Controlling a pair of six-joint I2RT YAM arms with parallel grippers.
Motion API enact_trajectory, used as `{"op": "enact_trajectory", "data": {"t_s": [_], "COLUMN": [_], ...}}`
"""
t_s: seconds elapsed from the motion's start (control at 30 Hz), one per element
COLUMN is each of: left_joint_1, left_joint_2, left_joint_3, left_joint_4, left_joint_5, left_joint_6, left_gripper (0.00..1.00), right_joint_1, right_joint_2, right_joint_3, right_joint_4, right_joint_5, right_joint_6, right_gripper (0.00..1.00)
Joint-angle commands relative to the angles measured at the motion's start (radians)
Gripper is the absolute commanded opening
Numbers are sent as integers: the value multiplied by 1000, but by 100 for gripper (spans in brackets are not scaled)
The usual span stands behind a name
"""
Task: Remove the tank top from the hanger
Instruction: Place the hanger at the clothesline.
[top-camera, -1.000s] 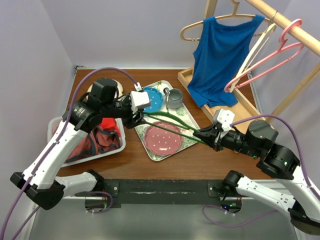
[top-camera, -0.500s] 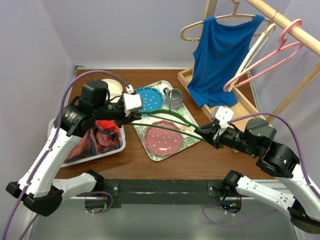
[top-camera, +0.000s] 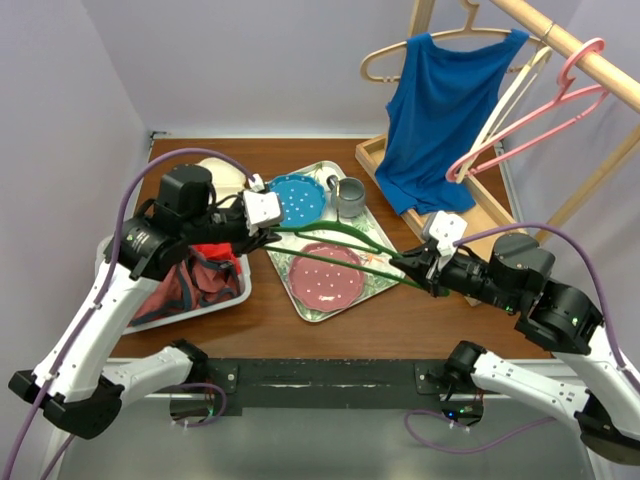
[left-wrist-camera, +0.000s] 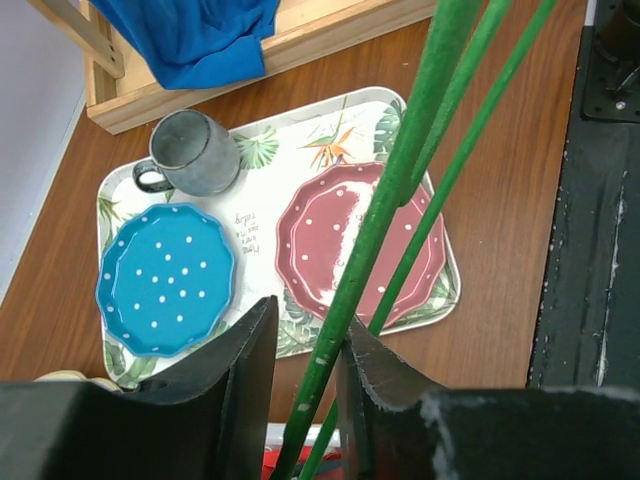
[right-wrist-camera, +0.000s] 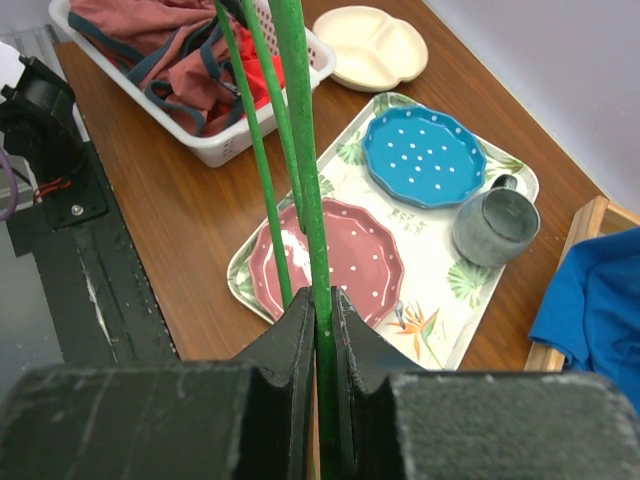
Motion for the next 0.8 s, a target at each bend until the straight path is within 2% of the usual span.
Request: {"op": "enact_trajectory", "data": {"t_s": [0.0, 0.27, 0.37, 0.4, 0.5, 0.57, 0.63, 0.7, 0.77], "left_joint_1": [10, 9, 10, 10, 14, 15, 15, 15, 14], "left_joint_2": [25, 77, 102, 105, 119, 125, 128, 137, 143], "left_joint_3": [49, 68, 95, 101, 131, 136, 119, 101, 70], "left_joint_4": [-11, -22, -42, -41, -39, -33, -21, -21, -21], "left_joint_5": [-34, -1, 17, 19, 19, 34, 55, 69, 80], "left_joint_6": [-4, 10, 16, 10, -8, -10, -18, -18, -13], "left_gripper": [35, 35, 14, 2, 0, 0, 0, 0, 0], "right_joint_1": [-11, -8, -9, -9, -8, -9, -8, -8, -9], "right_joint_2": [-12, -35, -34, -31, -40, -38, -28, -17, 26], "right_joint_3": [62, 79, 58, 55, 42, 67, 106, 128, 165], "right_joint_4": [-28, -71, -62, -63, -25, 2, 10, 22, 24], "right_joint_5": [112, 112, 135, 147, 230, 180, 117, 10, -48], "right_joint_6": [-33, -44, -42, -38, 14, 37, 50, 15, -9], "right_gripper": [0, 0, 0, 0, 0, 11, 41, 55, 65]}}
